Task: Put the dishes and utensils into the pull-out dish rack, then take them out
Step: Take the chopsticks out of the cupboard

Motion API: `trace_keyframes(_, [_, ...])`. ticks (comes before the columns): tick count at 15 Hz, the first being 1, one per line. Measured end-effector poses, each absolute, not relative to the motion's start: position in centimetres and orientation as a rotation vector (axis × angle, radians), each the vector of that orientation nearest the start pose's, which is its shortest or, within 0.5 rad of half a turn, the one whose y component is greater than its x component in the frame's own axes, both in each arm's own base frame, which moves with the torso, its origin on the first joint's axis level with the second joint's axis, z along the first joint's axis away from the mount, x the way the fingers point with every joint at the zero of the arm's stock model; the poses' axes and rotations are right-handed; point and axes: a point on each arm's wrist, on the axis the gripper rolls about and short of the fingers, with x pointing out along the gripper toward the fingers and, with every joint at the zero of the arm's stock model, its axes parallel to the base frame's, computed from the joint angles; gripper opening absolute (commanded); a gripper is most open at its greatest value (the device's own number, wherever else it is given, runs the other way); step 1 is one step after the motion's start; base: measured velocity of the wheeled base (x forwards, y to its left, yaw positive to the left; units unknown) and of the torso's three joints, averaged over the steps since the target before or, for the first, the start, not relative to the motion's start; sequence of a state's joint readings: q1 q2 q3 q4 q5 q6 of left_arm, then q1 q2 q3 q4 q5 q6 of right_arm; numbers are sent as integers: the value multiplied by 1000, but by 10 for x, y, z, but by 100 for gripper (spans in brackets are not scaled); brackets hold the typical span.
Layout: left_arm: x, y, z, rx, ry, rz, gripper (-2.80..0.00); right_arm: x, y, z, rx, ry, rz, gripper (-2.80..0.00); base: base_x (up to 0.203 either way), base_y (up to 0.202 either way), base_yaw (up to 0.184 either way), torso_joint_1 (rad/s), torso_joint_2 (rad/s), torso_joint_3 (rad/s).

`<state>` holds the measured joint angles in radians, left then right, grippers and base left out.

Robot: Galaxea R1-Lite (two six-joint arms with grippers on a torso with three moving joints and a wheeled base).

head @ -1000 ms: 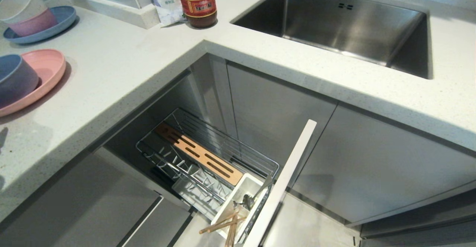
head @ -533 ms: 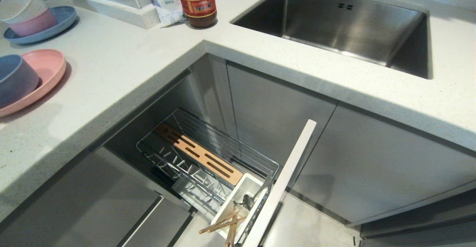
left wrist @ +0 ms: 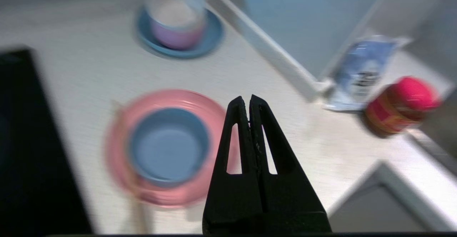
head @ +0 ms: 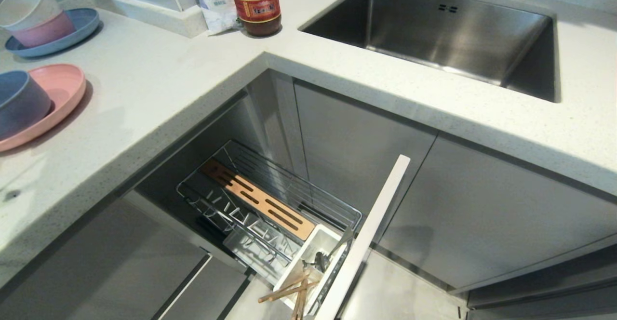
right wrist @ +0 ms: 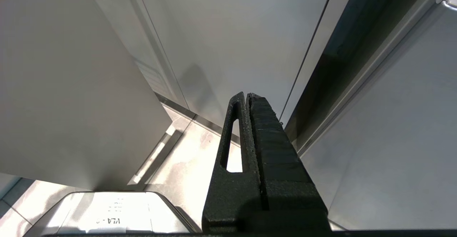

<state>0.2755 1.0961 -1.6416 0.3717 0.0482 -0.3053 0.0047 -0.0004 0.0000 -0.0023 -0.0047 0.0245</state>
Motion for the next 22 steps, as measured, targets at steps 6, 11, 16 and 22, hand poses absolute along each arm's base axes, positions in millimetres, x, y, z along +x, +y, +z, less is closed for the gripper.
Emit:
trace_keyframes(6, [97, -27, 411, -455, 94, -132, -280, -23, 0, 76, 24, -3, 0, -280, 0, 0, 0, 0, 0, 0])
trace_keyframes(11, [122, -73, 360, -320, 463, -247, -280, -23, 0, 76, 24, -3, 0, -280, 0, 0, 0, 0, 0, 0])
trace_keyframes(16, [129, -99, 324, -161, 774, -290, 0, -23, 0, 76, 24, -3, 0, -280, 0, 0, 0, 0, 0, 0])
trace_keyframes(22, [141, -115, 284, -143, 1149, -285, 0, -23, 0, 76, 24, -3, 1, -280, 0, 0, 0, 0, 0, 0])
